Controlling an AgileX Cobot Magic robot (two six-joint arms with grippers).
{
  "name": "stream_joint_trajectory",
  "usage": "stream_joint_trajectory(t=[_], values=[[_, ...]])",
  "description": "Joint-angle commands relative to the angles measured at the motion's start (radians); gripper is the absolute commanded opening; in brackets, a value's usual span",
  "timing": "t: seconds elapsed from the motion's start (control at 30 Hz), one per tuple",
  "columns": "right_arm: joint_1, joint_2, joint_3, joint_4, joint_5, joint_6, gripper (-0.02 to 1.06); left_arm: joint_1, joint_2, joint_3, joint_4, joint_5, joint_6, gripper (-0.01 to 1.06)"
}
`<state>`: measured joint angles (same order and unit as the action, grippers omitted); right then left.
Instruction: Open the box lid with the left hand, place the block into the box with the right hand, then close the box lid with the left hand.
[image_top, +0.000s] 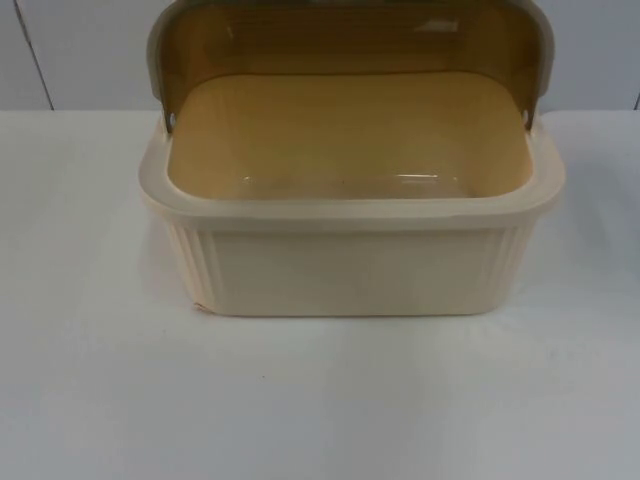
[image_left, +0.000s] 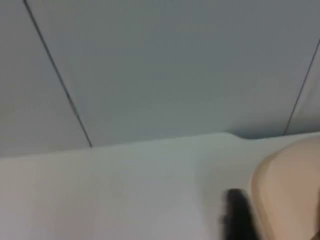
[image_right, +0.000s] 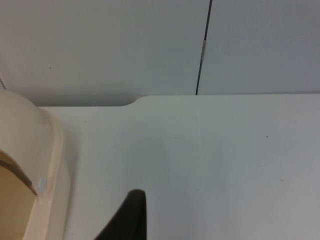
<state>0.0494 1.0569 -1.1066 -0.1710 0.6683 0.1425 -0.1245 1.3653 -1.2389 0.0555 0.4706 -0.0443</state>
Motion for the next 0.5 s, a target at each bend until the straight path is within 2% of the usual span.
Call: stream_joint_trajectory(t=[0.0,0.03,0.07,0.47], values=[[-0.006,-0.002,0.001,0.001,-0.001,0.000,1.05,-0.003,0.007,-0.002,0.013,0.019,-0.029,0.96],[-0.006,-0.002,0.001,0.001,-0.001,0.000,1.05,-0.003,0.007,-0.002,0.013,0.019,-0.029,0.96],[-0.006,-0.002,0.001,0.001,-0.001,0.000,1.05,-0.003,0.007,-0.002,0.011,0.020,-0.034,1.04],[-0.006,-0.002,0.001,0.001,0.033,0.000,1.05,-0.003,-0.058,-0.002,0.014,0.040,-0.032,1.04]])
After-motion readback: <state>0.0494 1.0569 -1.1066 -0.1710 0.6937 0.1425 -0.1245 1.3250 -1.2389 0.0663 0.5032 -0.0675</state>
